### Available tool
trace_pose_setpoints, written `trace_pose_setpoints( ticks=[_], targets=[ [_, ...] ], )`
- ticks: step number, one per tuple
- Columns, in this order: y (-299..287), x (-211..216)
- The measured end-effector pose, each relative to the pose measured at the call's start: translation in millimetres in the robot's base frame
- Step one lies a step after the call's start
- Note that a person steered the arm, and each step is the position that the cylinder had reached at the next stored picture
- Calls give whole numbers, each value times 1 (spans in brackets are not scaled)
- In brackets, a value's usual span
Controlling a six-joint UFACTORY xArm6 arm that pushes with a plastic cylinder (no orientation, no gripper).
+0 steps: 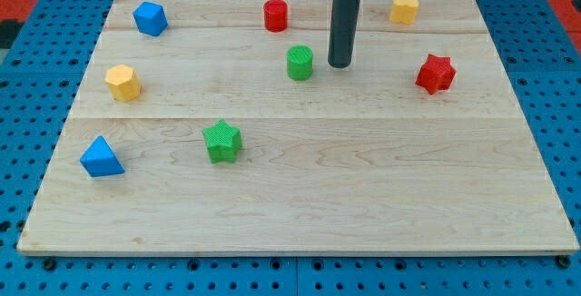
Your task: Push the green star parallel right to yellow hexagon
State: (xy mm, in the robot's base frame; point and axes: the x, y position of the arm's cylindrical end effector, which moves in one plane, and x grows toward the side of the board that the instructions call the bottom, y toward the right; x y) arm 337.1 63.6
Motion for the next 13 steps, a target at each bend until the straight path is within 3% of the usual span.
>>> trace_pose_setpoints(
  ticks=[6,9,10,12,13],
  targets=[
    [-18,-34],
    [-113,-20],
    [-71,13],
    [-65,149],
    [-73,195]
  ],
)
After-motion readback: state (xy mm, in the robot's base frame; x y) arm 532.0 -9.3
